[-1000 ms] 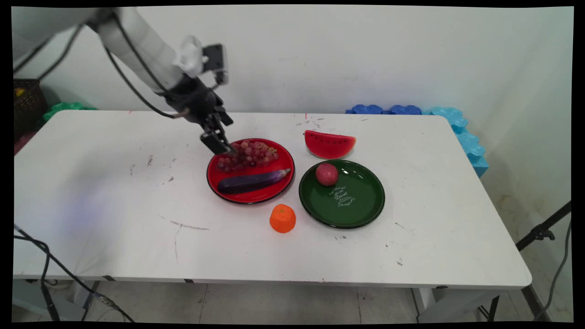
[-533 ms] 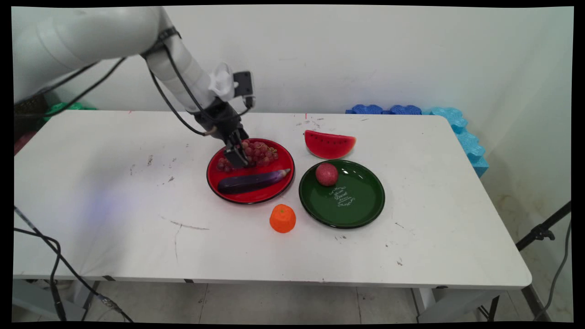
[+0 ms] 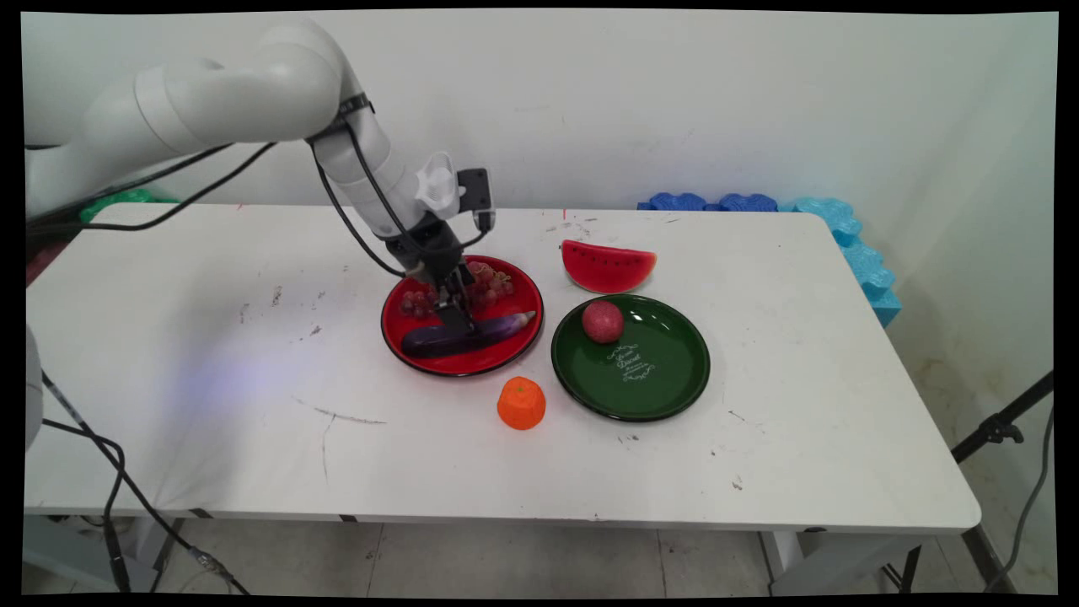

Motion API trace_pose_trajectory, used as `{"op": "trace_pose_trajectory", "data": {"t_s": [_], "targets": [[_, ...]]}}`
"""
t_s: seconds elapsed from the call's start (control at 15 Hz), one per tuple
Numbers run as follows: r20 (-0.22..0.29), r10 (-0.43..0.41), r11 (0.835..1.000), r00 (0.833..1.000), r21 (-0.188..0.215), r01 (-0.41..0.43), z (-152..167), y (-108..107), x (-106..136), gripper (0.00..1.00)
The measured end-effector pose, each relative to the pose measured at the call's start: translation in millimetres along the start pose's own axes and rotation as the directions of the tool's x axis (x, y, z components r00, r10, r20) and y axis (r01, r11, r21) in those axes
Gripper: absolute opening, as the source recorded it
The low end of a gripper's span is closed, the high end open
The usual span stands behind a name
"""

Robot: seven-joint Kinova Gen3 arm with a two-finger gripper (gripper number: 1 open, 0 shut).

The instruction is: Pick up the eggplant from the red plate, then place the picked object on the table

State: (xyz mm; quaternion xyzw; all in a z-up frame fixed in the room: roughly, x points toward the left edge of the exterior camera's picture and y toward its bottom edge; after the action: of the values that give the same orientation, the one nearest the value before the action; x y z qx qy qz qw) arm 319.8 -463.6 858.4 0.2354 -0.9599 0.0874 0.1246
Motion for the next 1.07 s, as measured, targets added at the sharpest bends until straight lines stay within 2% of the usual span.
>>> {"op": "trace_pose_trajectory", "data": {"t_s": [0.47, 0.53, 1.07], "targets": [[-0.006, -0.004, 1.0, 1.0, -0.026, 0.003, 18, 1, -1, 1.0], [-0.007, -0.004, 1.0, 1.0, -0.027, 0.004, 20, 1, -1, 0.0], [-0.022, 0.002, 0.999, 1.0, -0.043, -0.003, 24, 3, -1, 0.0]]}}
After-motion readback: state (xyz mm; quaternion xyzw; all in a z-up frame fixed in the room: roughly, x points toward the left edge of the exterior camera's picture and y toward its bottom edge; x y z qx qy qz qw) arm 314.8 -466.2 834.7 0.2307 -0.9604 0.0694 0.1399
